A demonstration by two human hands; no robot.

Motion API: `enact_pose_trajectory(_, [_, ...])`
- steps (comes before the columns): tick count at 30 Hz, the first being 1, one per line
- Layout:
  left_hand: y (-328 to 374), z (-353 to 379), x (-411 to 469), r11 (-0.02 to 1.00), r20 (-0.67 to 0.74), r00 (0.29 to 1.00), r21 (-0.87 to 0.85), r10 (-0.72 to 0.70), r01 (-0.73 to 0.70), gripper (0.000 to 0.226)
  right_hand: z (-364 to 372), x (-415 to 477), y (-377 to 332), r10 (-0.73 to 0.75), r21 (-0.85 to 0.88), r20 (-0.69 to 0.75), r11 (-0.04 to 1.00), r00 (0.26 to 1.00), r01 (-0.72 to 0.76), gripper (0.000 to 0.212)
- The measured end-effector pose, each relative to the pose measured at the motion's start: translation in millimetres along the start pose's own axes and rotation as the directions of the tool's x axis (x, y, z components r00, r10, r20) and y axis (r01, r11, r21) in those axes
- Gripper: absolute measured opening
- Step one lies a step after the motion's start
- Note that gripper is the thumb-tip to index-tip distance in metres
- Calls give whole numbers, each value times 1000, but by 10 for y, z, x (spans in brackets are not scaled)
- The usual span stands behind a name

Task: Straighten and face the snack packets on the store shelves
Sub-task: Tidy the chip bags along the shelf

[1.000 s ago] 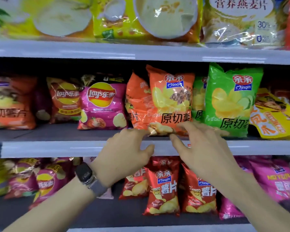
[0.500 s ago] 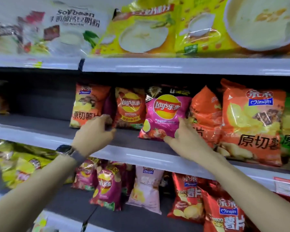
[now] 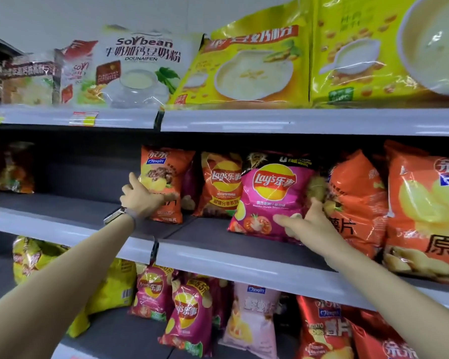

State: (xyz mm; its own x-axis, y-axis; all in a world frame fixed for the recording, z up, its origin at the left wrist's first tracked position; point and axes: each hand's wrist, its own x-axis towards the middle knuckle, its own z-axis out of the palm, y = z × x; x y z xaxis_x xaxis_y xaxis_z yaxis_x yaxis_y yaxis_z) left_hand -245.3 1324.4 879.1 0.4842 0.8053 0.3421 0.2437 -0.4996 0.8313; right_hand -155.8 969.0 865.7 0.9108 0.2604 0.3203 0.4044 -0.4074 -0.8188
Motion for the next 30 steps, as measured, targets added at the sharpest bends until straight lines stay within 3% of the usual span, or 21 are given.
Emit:
enact_pose_trajectory(3, [-27, 97, 85, 1000, 31, 999, -24, -10, 11, 153, -17, 119, -90, 110, 122, 95, 985, 989, -121, 85])
enact_pose_trajectory(6, [-84, 189, 170, 999, 28, 999, -31, -34, 35, 155, -14, 233, -77, 108, 155, 137, 979, 985, -129, 41])
enact_pose_trajectory(8, [-103, 212, 207, 999, 6, 999, 5, -50, 50, 149, 0, 267, -69, 111, 168, 167, 976, 980, -139, 33])
enact_pose_trajectory(12, [-80, 101, 241, 996, -50, 999, 85, -19, 23, 129, 52, 334, -67, 77, 205, 254, 970, 964, -132, 32])
enact_pose_trajectory(16, [-75, -229, 234, 992, -64, 998, 125, 16, -8, 124, 303, 410, -101, 16, 276, 244, 958, 970, -85, 31])
enact_pose_trajectory(21, [-225, -682, 81, 991, -127, 992, 137, 26, -8, 117, 842, 468, -356, -55, 321, 224, 947, 973, -21, 47])
enact_pose_trajectory(24, [-357, -926, -29, 989, -132, 991, 148, 14, 5, 128, 1239, 507, -552, -65, 332, 245, 943, 967, -21, 77])
enact_pose_trajectory(28, [-543, -1164, -105, 994, -125, 992, 111, 32, -18, 126, 1690, 565, -829, -90, 349, 285, 937, 954, -16, 55])
enact_pose_trajectory(30, [-569, -1236, -148, 992, -136, 989, 122, 52, -36, 124, 1875, 619, -966, -91, 329, 292, 944, 952, -11, 67])
